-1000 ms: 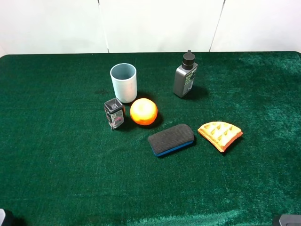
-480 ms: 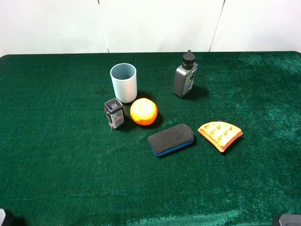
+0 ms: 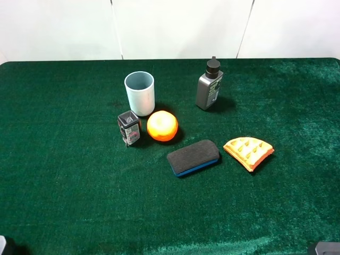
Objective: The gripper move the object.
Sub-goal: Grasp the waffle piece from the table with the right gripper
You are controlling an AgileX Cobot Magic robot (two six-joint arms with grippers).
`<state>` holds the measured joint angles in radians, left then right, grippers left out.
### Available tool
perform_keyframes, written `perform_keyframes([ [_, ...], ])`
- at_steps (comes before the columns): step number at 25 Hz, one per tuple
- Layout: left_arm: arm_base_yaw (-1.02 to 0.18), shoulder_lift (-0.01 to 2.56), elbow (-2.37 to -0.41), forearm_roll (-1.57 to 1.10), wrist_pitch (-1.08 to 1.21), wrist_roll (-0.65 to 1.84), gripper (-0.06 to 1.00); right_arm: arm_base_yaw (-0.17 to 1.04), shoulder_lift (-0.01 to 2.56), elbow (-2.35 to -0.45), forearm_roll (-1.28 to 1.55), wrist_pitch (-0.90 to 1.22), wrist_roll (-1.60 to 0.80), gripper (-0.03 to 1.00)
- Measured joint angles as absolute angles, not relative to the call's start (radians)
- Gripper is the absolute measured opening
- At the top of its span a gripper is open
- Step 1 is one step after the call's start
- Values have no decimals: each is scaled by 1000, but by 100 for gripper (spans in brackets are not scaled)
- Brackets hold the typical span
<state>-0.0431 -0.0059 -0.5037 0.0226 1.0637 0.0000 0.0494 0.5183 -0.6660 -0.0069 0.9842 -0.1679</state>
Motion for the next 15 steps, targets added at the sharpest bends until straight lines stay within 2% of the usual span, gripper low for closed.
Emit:
perform_keyframes([
  [15,-43,-6,-504,23,1064,0,99,180,838,-668,61,875,-281,70],
])
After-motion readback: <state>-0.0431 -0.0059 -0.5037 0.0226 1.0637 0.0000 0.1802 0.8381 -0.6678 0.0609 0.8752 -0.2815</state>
